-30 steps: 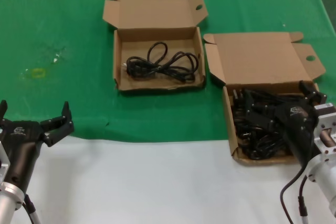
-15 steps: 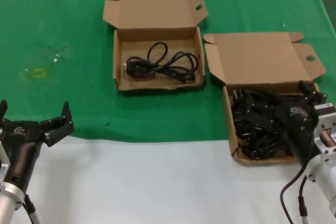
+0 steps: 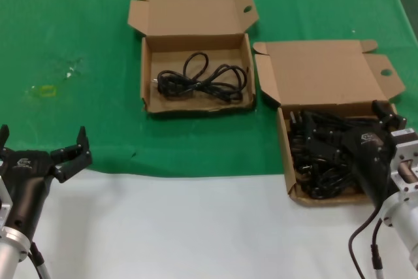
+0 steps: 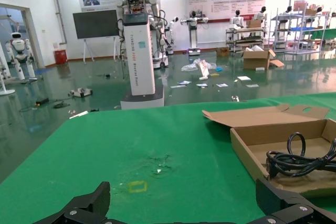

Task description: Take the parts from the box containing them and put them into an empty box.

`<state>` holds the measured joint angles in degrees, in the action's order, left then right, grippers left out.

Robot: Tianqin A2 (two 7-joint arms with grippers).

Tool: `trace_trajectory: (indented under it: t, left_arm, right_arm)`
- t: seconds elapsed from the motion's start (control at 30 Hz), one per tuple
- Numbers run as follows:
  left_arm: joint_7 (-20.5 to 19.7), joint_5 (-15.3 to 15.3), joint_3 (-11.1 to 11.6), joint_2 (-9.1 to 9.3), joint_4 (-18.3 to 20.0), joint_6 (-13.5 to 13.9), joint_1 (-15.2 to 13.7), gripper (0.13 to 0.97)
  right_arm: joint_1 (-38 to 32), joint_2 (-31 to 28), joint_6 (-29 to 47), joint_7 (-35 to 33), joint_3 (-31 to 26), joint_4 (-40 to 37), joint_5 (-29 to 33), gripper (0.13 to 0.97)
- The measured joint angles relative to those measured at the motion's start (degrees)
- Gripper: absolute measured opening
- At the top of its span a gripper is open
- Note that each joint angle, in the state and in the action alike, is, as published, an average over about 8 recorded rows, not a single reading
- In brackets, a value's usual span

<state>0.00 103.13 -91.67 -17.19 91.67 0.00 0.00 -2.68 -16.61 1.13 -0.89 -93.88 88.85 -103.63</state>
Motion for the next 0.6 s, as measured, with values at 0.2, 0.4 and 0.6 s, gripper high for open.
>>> trace_trajectory:
  t: [0.2,0.4,0.6]
  left_arm:
    - [0.0,0.0,0.0,0.0,0.0,0.0,0.0,0.966]
    - [0.0,0.0,0.0,0.0,0.0,0.0,0.0,0.966]
    - [0.0,0.0,0.0,0.0,0.0,0.0,0.0,0.966]
  right_arm:
    - [0.0,0.0,0.0,0.0,0.0,0.0,0.0,0.966]
    - [0.0,0.0,0.0,0.0,0.0,0.0,0.0,0.966]
    - [0.0,0.0,0.0,0.0,0.0,0.0,0.0,0.966]
